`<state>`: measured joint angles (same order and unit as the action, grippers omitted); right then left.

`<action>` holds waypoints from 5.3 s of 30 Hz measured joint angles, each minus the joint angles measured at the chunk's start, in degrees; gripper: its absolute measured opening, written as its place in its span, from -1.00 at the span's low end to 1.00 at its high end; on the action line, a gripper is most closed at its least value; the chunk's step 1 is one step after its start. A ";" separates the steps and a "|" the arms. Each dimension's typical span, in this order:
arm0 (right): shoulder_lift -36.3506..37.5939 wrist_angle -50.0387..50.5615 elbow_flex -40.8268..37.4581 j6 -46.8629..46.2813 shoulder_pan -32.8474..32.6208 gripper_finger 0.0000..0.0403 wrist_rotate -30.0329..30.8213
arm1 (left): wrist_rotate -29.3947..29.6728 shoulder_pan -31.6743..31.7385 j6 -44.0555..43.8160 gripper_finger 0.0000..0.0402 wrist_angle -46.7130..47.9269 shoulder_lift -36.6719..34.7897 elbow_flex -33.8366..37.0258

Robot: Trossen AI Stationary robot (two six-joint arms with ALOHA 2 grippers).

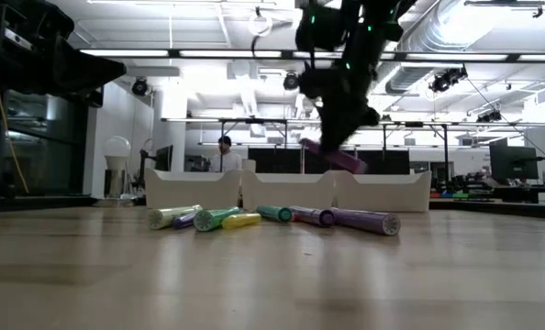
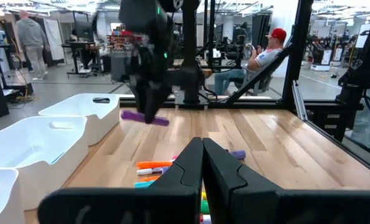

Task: Pick & Place Markers
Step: Put the light violet highlighter pen into the left white bin

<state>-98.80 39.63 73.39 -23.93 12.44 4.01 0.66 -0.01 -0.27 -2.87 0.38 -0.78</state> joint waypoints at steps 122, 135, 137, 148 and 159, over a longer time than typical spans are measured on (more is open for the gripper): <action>5.07 -46.52 3.88 10.70 4.83 -0.66 -24.15 | -11.73 16.90 -22.56 -0.72 -23.15 66.30 -40.89; 5.57 -47.96 3.84 9.61 4.94 -0.19 -23.95 | -11.65 16.88 -22.93 -0.72 -23.17 66.27 -40.89; 5.94 -47.31 3.79 9.56 5.43 -0.13 -23.79 | -11.15 16.88 -22.92 -0.72 -23.15 66.27 -40.89; 14.67 -31.22 3.79 11.47 11.58 -0.01 -10.80 | -3.22 16.94 -22.08 -0.72 -21.92 66.25 -40.87; 20.87 -11.60 3.76 13.89 16.13 -0.01 -2.97 | -0.84 26.75 -19.24 -0.72 -0.91 66.23 -46.01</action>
<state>-77.93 28.03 77.15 -10.04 28.57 1.04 -0.17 26.73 -19.51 -3.78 66.61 -46.78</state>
